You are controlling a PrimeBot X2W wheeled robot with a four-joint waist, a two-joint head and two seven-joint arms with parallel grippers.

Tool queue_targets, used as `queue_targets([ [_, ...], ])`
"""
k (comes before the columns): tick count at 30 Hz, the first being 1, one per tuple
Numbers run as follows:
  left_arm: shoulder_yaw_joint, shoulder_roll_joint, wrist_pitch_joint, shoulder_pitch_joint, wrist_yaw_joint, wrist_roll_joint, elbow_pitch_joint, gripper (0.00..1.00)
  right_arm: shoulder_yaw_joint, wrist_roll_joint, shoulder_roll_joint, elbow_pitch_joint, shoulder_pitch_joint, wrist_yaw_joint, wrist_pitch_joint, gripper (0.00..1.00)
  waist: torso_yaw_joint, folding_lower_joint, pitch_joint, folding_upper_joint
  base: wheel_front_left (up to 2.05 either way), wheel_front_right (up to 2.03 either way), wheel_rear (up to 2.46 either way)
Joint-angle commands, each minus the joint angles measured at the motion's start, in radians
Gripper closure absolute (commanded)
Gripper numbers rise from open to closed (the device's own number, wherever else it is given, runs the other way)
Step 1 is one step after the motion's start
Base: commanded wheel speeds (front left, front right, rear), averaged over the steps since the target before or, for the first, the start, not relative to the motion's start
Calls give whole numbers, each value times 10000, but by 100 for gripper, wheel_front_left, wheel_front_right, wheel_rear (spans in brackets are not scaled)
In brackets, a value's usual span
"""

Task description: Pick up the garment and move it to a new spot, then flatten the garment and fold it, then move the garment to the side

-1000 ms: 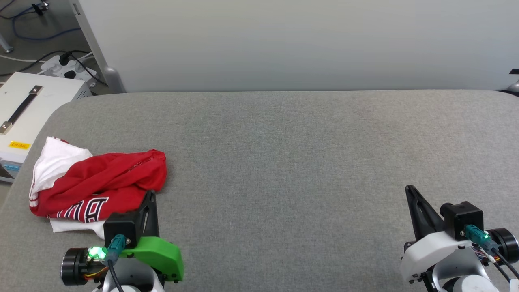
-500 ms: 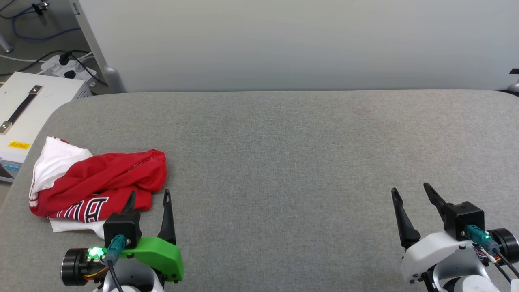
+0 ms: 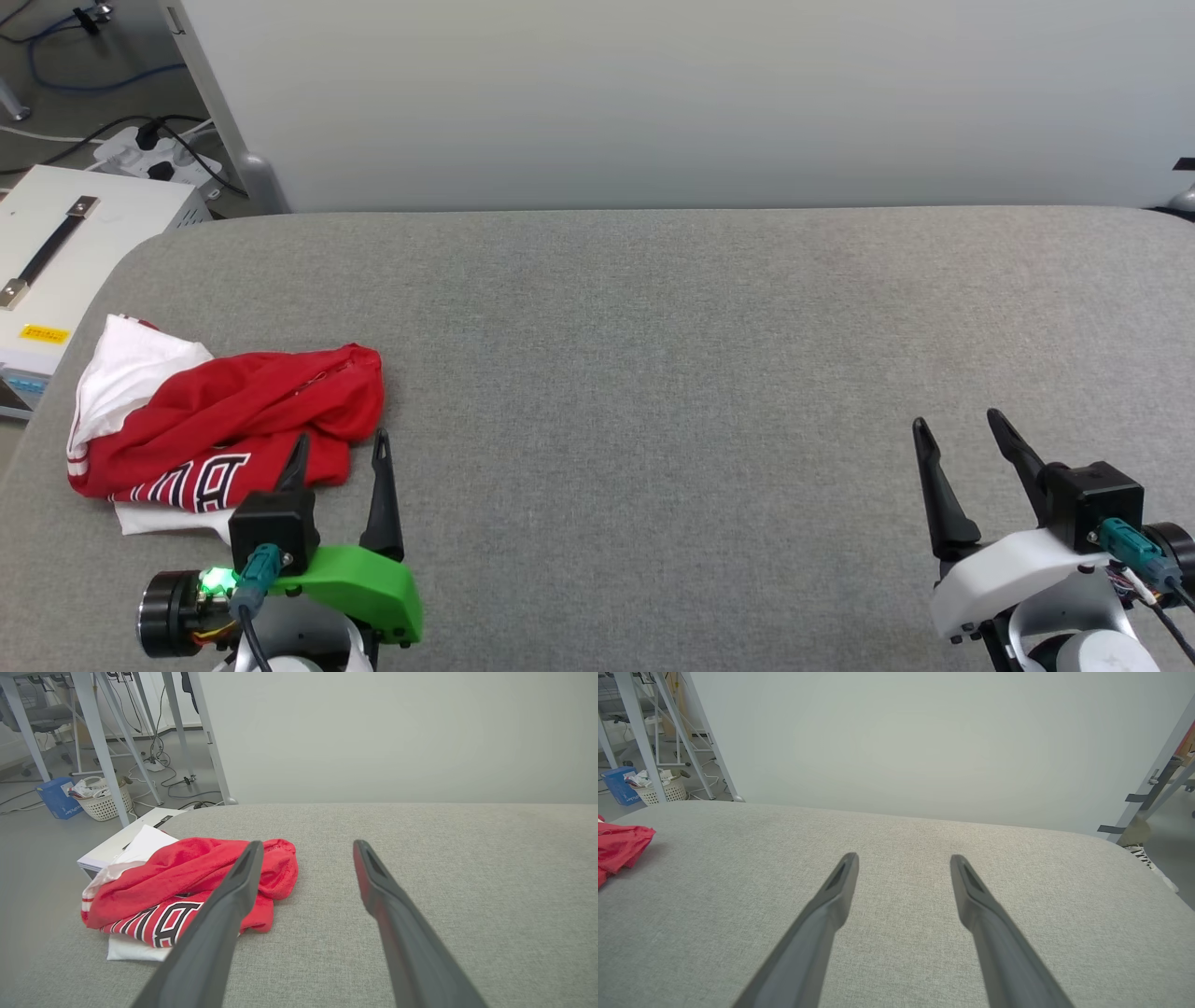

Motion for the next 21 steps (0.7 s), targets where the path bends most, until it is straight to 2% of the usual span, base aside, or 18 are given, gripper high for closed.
queue_targets([
  [1,-13,-7,-103,-38,52,-76,-45,0,-15,176,5,-118,20,-1,-112,0,0,-1,-1,-1,0,0,0],
  [21,-96,-15,-515,24,99,-357,-28,0,-116,732,7,-283,215,-3,-519,0,10,-1,-37,-1,0,0,0],
])
